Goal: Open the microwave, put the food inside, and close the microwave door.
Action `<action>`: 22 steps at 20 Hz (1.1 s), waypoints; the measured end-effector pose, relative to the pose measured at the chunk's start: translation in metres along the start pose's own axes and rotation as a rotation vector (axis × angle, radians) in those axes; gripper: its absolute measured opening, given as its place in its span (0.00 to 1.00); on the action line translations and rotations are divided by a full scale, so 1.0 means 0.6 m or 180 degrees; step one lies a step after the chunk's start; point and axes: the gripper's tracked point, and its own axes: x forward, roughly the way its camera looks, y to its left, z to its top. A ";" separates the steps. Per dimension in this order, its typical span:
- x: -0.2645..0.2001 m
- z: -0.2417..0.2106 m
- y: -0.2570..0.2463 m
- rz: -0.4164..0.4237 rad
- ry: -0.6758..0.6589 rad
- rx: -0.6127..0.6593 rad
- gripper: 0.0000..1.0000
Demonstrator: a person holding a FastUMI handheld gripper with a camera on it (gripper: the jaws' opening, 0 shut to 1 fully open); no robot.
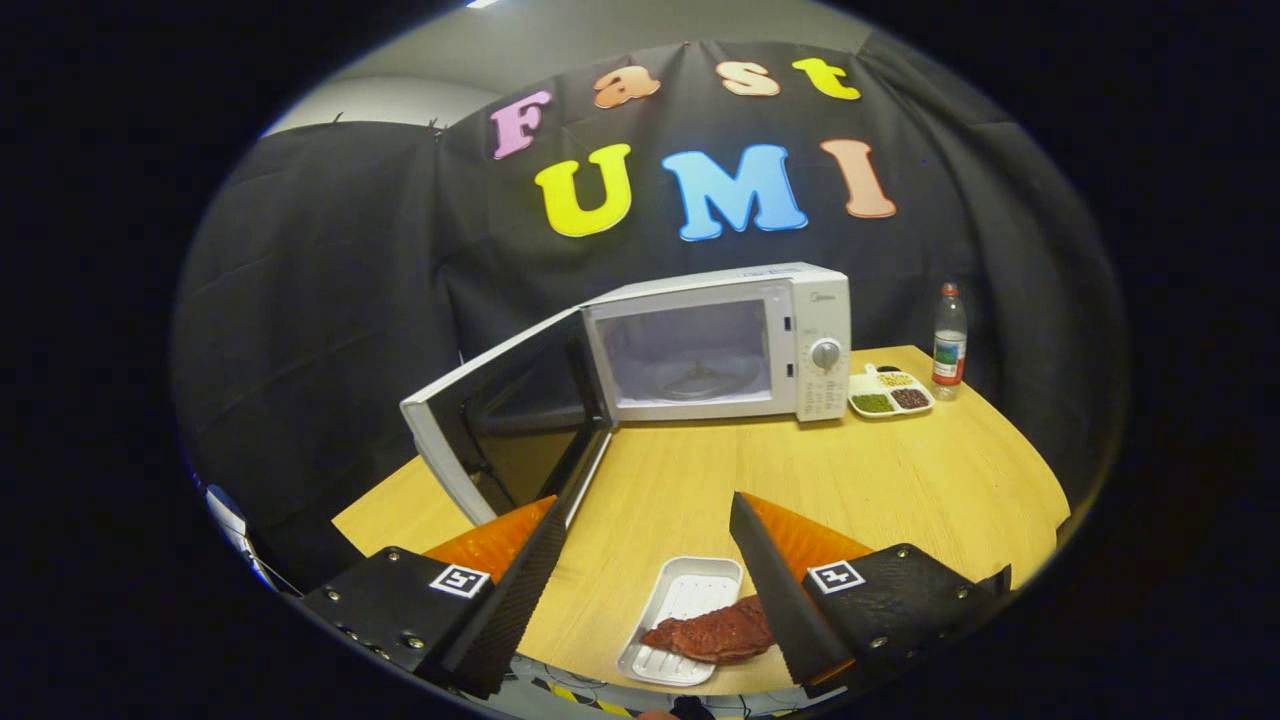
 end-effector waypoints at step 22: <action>-0.003 -0.163 -0.083 -0.0266 0.0815 0.1204 0.45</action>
